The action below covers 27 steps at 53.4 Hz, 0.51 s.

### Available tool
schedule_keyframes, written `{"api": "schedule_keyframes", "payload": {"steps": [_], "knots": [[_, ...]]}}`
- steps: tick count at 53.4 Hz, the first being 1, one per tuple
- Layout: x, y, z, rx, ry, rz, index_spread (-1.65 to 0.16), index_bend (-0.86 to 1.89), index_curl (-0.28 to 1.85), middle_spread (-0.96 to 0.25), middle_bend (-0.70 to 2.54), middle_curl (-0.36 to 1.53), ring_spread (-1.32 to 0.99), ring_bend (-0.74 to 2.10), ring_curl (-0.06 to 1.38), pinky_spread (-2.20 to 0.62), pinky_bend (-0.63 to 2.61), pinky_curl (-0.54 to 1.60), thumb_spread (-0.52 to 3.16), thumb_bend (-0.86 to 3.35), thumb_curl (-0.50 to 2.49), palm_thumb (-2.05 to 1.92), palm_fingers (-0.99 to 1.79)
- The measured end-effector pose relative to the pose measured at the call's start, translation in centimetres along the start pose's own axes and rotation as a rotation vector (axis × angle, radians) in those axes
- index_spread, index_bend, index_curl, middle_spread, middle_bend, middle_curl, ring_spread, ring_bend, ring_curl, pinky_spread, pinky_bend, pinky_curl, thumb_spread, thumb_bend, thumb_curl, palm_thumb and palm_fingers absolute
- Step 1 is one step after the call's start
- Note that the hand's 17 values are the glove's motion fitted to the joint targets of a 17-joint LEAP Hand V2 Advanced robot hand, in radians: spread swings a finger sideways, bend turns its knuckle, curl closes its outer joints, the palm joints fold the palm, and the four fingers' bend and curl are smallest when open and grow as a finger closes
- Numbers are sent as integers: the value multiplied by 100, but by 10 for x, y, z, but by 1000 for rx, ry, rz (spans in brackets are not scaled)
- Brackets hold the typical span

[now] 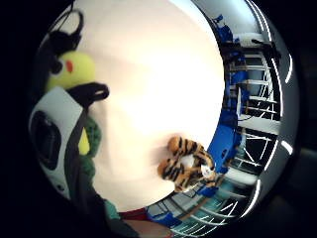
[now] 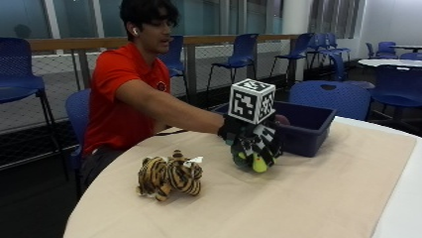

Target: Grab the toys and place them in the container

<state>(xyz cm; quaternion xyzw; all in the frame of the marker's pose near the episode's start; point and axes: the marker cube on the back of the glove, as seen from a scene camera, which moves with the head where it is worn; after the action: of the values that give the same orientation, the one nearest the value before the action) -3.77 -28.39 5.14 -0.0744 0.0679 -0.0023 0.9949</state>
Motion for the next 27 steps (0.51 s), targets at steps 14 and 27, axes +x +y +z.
{"api": "schedule_keyframes", "payload": {"steps": [14, 27], "knots": [[-47, 48, -76, 63, -163, -142, -43, 17, 27, -44, 50, 43, -47, 71, 45, -44, 103, 33, 103, 25, 62, 73, 89], [-144, 96, -107, 111, -48, -426, -45, 23, 33, -49, 56, 52, -53, 69, 46, -45, 97, 34, 81, 20, 74, 74, 99]]}}
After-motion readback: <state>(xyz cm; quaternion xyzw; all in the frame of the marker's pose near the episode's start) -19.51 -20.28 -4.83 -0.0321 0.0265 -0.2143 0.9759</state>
